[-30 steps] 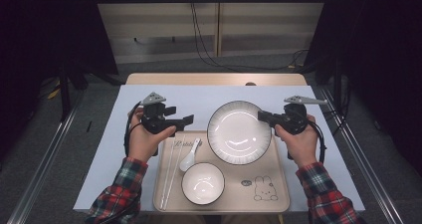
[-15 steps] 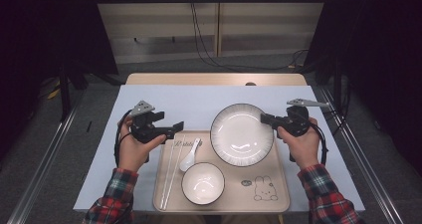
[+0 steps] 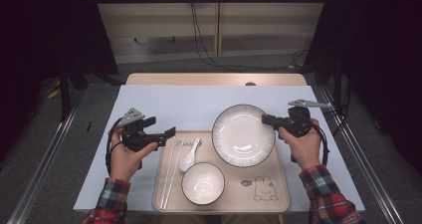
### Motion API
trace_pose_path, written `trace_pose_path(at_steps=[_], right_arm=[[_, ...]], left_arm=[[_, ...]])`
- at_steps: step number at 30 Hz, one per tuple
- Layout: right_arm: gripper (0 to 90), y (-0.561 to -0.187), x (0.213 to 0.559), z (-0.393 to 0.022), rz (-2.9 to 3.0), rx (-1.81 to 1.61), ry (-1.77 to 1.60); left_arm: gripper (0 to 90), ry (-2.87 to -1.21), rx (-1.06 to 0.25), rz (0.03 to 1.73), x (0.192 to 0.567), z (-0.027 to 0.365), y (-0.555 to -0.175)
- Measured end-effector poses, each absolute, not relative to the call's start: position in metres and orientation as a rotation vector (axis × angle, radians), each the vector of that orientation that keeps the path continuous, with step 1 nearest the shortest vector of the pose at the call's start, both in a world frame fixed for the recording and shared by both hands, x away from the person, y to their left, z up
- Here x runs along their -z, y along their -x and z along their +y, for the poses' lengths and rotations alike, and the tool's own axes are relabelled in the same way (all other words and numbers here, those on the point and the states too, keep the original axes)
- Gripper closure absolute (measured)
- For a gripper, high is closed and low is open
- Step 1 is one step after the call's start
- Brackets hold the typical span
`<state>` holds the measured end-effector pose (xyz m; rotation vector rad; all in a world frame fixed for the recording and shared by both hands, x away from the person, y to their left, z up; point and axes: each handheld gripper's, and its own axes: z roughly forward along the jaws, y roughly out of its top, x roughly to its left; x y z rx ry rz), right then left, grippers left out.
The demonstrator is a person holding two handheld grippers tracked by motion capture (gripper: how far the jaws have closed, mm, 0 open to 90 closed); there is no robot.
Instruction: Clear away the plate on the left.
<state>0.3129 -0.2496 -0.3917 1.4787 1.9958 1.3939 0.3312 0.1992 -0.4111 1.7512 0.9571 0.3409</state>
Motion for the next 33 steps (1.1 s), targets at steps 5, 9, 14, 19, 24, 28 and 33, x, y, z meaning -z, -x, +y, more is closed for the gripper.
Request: trace_pose_path(at_steps=[5, 9, 14, 19, 24, 28, 33], right_arm=[[85.2, -0.314, 0.393, -0.249, 2.001, -1.383, -1.475], [85.1, -0.314, 0.394, -0.246, 2.014, -1.373, -1.482], [85.1, -0.313, 0.396, -0.245, 2.022, -1.366, -1.480], [85.1, -0.312, 0.402, -0.246, 2.039, -1.339, -1.481], [85.0, -0.311, 0.407, -0.247, 2.060, -1.331, -1.489], [85.0, -0.309, 0.409, -0.247, 2.082, -1.323, -1.485], [85.0, -0.305, 0.413, -0.250, 2.089, -1.328, -1.498]], left_arm=[[9.7, -1.743, -0.341, 0.964, 0.417, 0.207, -0.329], [9.6, -1.733, -0.347, 0.976, 0.419, 0.211, -0.327], [9.5, -1.710, -0.358, 0.977, 0.416, 0.217, -0.325], [9.4, -1.708, -0.370, 0.989, 0.417, 0.220, -0.324], [9.4, -1.703, -0.361, 0.981, 0.417, 0.220, -0.324], [9.4, -1.702, -0.355, 0.986, 0.418, 0.219, -0.324], [9.3, -1.709, -0.366, 0.990, 0.419, 0.219, -0.323]])
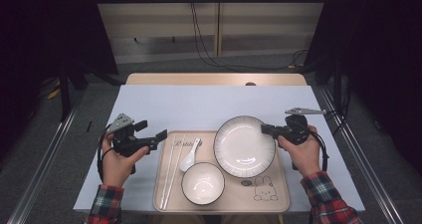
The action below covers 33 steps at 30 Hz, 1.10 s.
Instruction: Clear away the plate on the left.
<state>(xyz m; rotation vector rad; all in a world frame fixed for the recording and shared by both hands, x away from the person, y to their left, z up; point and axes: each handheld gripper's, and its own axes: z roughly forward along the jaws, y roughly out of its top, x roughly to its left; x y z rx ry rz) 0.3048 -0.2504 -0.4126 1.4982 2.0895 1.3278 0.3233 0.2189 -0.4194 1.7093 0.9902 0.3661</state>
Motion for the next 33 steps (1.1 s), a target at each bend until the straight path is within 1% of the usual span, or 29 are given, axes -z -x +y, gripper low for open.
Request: trace_pose_path(at_steps=[16, 33], right_arm=[[83.9, -0.297, 0.422, -0.258, 2.127, -1.324, -1.535], [85.1, -0.301, 0.439, -0.263, 2.152, -1.307, -1.598]], left_arm=[[9.0, -1.730, -0.354, 0.994, 0.425, 0.216, -0.325], [9.1, -1.738, -0.360, 0.995, 0.426, 0.216, -0.325]])
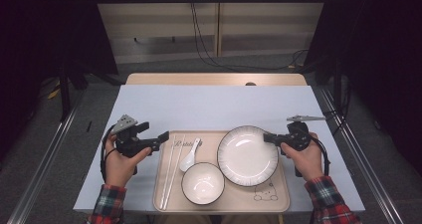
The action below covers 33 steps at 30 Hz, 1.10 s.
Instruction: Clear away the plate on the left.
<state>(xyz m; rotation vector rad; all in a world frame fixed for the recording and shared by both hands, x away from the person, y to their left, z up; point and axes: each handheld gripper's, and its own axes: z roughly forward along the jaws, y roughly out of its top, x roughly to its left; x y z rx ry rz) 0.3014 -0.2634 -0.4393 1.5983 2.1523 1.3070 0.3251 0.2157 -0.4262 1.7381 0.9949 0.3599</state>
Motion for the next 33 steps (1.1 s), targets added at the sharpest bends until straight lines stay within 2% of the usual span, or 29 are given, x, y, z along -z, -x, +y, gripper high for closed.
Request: trace_pose_path(at_steps=[21, 24, 26, 28, 33], right_arm=[[85.1, -0.306, 0.455, -0.269, 2.150, -1.274, -1.635], [75.7, -0.307, 0.456, -0.272, 2.150, -1.239, -1.603], [69.3, -0.307, 0.455, -0.275, 2.140, -1.337, -1.615], [58.6, -0.306, 0.451, -0.276, 2.111, -1.361, -1.579], [41.3, -0.303, 0.445, -0.278, 2.088, -1.407, -1.461]], left_arm=[[9.1, -1.738, -0.362, 1.006, 0.427, 0.218, -0.323], [9.1, -1.731, -0.367, 1.015, 0.428, 0.219, -0.323], [9.1, -1.731, -0.361, 1.011, 0.428, 0.219, -0.323], [9.1, -1.732, -0.367, 1.015, 0.428, 0.219, -0.323], [9.0, -1.728, -0.367, 1.014, 0.426, 0.220, -0.322]])
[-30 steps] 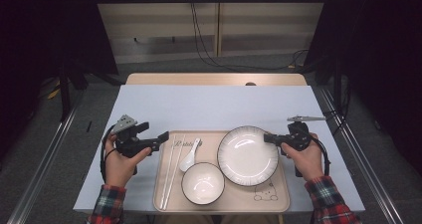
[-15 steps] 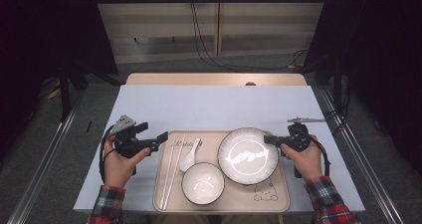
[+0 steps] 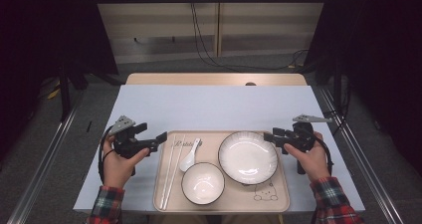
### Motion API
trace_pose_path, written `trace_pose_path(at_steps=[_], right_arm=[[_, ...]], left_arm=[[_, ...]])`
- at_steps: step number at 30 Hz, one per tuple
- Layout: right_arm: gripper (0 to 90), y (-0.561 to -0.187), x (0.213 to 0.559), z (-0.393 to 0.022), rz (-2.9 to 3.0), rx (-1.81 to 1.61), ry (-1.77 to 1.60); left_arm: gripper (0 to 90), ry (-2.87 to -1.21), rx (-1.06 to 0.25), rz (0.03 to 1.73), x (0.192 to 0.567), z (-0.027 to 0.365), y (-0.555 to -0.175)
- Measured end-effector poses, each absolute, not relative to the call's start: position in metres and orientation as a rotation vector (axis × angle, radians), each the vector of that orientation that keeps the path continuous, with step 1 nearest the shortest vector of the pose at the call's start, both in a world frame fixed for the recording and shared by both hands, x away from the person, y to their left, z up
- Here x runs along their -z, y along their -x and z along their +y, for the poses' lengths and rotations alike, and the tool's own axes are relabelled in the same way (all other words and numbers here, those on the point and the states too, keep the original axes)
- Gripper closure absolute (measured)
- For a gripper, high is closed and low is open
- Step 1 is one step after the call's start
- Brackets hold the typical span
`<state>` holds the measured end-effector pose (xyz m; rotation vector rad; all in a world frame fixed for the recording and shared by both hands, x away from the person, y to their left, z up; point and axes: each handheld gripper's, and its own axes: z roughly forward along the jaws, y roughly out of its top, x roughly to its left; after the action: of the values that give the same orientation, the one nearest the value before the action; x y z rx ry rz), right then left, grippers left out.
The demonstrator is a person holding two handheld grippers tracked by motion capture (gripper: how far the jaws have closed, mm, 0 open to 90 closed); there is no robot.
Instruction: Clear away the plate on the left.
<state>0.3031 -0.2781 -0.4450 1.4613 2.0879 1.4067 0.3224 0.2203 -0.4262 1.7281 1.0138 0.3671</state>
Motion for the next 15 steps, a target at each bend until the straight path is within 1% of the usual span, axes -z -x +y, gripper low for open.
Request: trace_pose_path(at_steps=[5, 15], right_arm=[[28.5, -0.300, 0.440, -0.283, 2.059, -1.435, -1.377], [18.5, -0.290, 0.429, -0.300, 2.000, -1.454, -1.263]], left_arm=[[8.7, -1.724, -0.371, 1.016, 0.425, 0.223, -0.322], [8.0, -1.716, -0.377, 1.015, 0.422, 0.229, -0.322]])
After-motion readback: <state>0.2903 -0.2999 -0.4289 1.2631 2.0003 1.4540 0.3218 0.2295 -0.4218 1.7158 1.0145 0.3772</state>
